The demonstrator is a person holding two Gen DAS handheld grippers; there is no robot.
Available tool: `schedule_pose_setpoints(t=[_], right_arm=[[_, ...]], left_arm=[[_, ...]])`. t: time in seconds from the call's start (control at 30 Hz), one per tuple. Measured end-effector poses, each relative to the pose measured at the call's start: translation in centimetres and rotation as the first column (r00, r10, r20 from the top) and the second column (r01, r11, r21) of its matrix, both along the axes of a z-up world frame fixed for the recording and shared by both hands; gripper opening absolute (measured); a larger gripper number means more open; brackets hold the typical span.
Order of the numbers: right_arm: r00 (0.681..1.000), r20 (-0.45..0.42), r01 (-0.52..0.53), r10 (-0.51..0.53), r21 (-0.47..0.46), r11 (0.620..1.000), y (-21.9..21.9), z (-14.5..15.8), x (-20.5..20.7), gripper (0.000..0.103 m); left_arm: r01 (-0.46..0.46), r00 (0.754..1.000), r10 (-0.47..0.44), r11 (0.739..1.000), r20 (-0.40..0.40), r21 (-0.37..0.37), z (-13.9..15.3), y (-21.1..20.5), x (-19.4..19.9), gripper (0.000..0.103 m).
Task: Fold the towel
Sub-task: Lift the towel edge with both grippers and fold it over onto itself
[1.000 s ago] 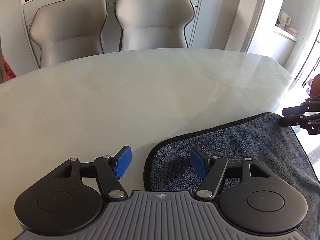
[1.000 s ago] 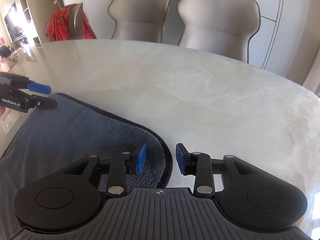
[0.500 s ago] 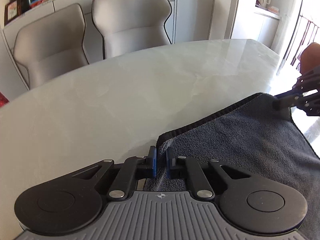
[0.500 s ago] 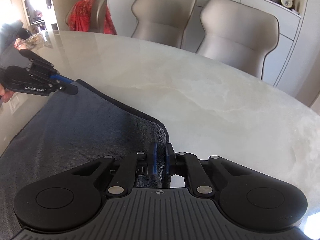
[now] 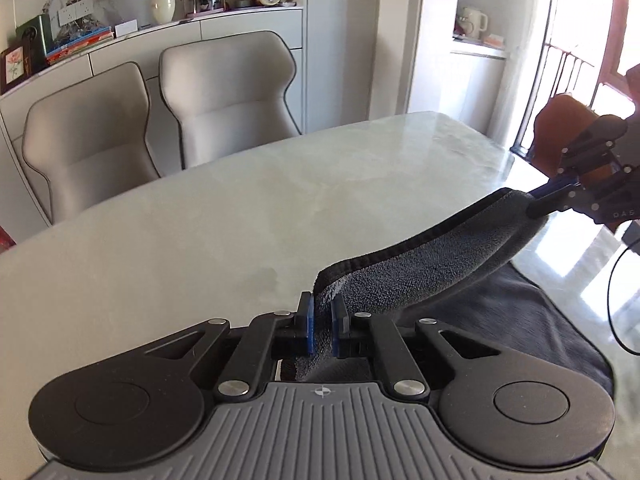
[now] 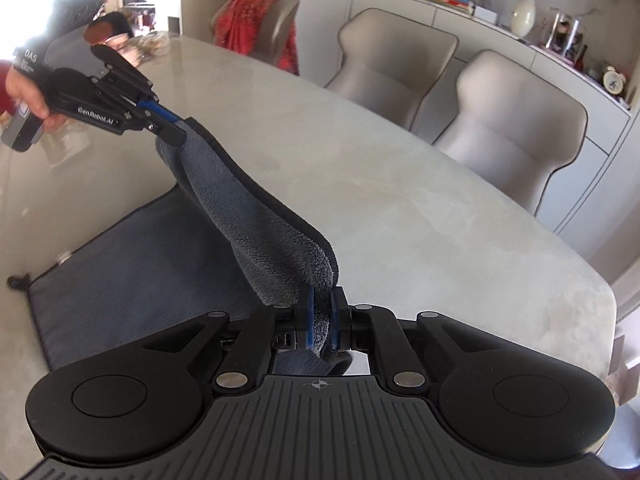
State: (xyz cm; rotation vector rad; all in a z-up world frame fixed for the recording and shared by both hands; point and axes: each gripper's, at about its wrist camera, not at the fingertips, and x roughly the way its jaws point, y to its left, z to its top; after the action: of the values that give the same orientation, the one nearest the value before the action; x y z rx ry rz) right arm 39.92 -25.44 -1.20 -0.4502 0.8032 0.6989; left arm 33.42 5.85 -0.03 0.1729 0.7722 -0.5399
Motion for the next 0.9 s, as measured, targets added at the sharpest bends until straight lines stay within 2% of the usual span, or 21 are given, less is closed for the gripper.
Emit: schedule_pose_setpoints(t=[0.1,0.33,0.53,0.67,0.77,0.8,0.83,0.9], right_arm=[[0.999,-0.033,-0.016,0.016,-0.001,1.0,0.0,-0.6,-3.0,0.008],[0.994,-0.111,-0.009,0.008,-0.014,1.0,0.2,-3.1,-8.4,0.009],[0.988,-0.155,-0.01,0.005,-0.036,0.999,0.1,-4.4,-10.7,0.009],[0.983,-0.186,-0.016,0.007,-0.042,0.999,-0.5,-5.1,-11.7,0.01],[0.984,-0.178,-0.037,0.019,-0.097,0.995,-0.1,-5.5,-12.2,0.015],[0.985,-0.171,-0.041,0.022,-0.106,0.994,0.1,-5.5,-12.4,0.02],[0.986,-0.165,-0.042,0.025,-0.103,0.994,0.3,-5.5,-12.5,0.028],[0.987,-0.157,-0.052,0.039,-0.081,0.995,0.6,-5.4,-12.6,0.031]], left_arm=[[0.018,1.0,-0.018,1.0,-0.009,-0.004,-0.6,0.1,-3.0,0.007],[0.02,0.995,-0.021,1.0,-0.095,-0.02,-3.6,0.3,-10.1,0.009],[0.025,0.991,-0.026,1.0,-0.129,-0.009,-4.8,0.1,-12.8,0.01],[0.041,0.989,-0.042,0.999,-0.14,-0.004,-4.8,0.0,-13.1,0.011],[0.067,0.987,-0.061,0.997,-0.147,0.038,-5.1,-0.2,-13.4,0.014],[0.075,0.987,-0.068,0.996,-0.145,0.05,-5.2,-0.4,-13.3,0.014],[0.083,0.987,-0.074,0.995,-0.143,0.058,-5.3,-0.5,-13.2,0.015],[0.105,0.987,-0.093,0.991,-0.128,0.083,-5.5,-1.0,-13.3,0.018]])
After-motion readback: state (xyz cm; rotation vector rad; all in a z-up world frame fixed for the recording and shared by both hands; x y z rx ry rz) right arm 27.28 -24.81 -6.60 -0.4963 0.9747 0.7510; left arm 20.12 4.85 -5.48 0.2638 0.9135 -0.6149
